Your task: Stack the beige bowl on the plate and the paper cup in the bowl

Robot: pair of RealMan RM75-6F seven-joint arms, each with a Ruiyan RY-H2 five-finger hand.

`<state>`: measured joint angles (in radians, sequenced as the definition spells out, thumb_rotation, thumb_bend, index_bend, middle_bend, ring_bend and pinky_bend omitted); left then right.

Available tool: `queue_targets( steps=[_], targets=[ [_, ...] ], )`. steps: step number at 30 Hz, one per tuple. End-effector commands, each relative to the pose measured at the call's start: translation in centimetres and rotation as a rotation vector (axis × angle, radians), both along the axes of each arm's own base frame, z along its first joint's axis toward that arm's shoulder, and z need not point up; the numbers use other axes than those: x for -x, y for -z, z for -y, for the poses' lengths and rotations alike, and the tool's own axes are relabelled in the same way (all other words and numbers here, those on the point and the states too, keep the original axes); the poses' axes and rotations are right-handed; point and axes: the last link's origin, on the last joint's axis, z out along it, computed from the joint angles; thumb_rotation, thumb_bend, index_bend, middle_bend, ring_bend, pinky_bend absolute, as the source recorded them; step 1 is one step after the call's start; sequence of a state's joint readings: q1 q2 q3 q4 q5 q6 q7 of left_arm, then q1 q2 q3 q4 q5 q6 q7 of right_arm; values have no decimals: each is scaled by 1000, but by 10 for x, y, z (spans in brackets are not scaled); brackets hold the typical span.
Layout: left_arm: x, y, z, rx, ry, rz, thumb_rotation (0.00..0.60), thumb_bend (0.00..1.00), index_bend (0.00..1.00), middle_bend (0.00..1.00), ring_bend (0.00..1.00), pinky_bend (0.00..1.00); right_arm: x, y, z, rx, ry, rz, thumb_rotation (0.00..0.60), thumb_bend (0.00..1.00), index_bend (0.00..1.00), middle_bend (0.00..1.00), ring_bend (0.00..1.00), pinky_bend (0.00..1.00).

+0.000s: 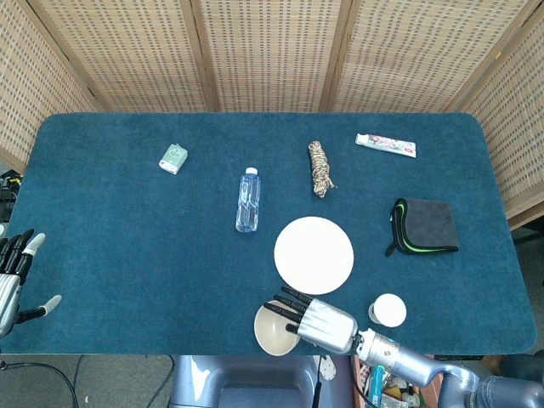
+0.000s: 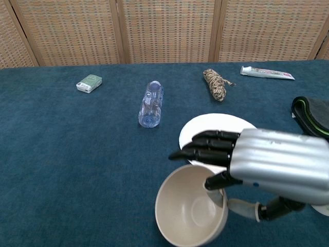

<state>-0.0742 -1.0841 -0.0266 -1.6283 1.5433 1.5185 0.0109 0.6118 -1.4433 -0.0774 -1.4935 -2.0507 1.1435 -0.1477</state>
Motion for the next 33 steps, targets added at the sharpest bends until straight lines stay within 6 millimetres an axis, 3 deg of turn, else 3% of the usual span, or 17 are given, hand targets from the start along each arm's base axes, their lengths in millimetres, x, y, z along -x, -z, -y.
queue_targets(
  steps=[1, 4, 12, 18, 33],
  targets=[
    [0, 0, 0, 1, 0, 0, 600, 0, 0, 0, 0, 0, -13, -23, 17, 63, 10, 66, 600, 508, 621, 0, 0, 0],
    [0, 0, 0, 1, 0, 1, 600, 0, 0, 0, 0, 0, -14, -36, 33, 120, 36, 71, 600, 505, 621, 0, 0, 0],
    [0, 0, 1, 1, 3, 1, 600, 0, 0, 0, 0, 0, -4, -50, 65, 209, 149, 46, 600, 507, 621, 0, 0, 0],
    [0, 1, 0, 3, -4, 1, 600, 0, 0, 0, 0, 0, 16, -35, 90, 241, 274, -21, 600, 508, 621, 0, 0, 0],
    [2, 0, -2, 3, -14, 8, 600, 0, 0, 0, 0, 0, 24, -12, 107, 260, 347, -63, 600, 509, 621, 0, 0, 0]
  ],
)
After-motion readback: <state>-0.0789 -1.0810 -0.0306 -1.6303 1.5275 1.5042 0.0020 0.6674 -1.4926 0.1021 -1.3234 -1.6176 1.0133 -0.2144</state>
